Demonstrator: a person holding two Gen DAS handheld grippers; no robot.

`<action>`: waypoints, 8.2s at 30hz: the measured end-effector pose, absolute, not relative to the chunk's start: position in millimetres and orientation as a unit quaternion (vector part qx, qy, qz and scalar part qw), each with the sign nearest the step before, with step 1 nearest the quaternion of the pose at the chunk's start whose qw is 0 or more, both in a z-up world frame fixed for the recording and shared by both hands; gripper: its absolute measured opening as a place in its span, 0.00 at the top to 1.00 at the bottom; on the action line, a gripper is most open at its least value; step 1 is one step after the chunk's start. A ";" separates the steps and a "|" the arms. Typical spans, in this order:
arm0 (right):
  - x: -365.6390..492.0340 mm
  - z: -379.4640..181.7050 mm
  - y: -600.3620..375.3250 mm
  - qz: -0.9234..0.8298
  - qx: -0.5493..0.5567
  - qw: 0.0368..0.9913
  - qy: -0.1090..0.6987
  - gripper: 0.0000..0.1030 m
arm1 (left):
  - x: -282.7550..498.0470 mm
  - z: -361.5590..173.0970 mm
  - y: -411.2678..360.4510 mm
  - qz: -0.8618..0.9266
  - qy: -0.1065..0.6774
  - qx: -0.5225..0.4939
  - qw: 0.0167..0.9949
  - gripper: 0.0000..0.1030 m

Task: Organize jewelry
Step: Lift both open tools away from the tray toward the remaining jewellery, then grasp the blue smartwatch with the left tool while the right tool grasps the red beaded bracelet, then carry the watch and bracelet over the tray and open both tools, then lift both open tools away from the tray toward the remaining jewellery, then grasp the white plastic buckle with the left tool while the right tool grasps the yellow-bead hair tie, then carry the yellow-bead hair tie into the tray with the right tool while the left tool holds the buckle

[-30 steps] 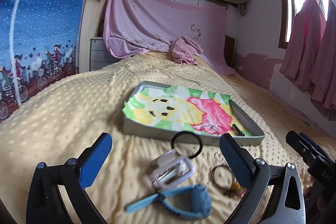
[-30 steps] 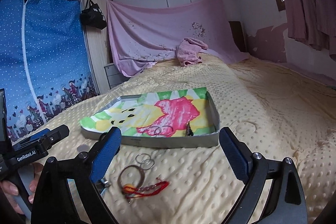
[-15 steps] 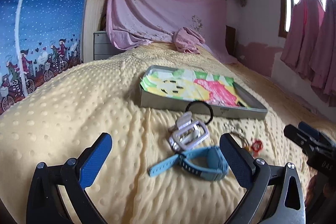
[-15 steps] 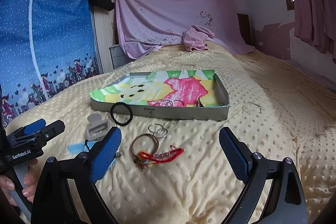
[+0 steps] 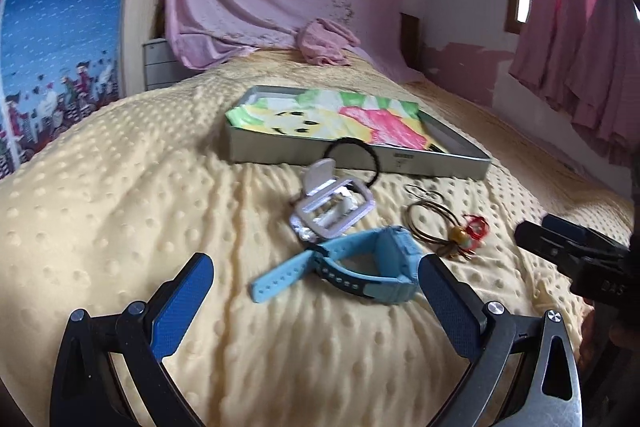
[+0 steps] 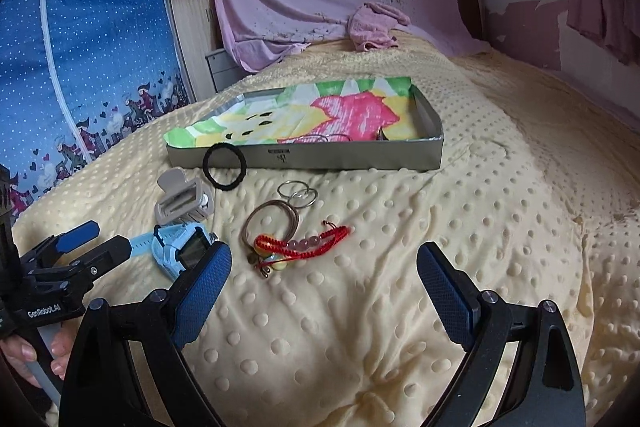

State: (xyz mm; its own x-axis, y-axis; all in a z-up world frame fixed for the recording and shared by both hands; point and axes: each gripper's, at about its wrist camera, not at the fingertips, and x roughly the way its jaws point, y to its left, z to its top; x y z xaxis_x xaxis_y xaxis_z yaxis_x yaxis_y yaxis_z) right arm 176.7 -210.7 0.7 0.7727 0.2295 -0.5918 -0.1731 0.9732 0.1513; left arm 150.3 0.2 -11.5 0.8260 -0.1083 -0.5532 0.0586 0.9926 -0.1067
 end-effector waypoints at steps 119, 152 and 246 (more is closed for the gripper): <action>355.1 -2.8 -234.4 0.093 0.078 0.942 0.313 0.63 | 351.6 16.7 -27.5 -0.085 0.308 -0.175 0.931 0.26; 169.3 42.6 -215.8 0.082 0.062 0.974 0.204 0.05 | 162.7 29.0 14.1 0.017 0.208 -0.039 0.977 0.00; 206.5 -16.9 -186.4 0.194 0.045 0.932 0.304 0.77 | 189.0 -0.5 -18.2 -0.124 0.343 -0.015 0.931 0.62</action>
State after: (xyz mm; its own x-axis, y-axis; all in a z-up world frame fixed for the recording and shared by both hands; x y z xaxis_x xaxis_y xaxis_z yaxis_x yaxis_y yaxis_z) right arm 206.5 -186.4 -16.9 0.7406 0.3885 -0.5483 -0.3340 0.9208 0.2013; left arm 189.0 -18.2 -0.5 0.7336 -0.2410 -0.6354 0.2197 0.9689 -0.1138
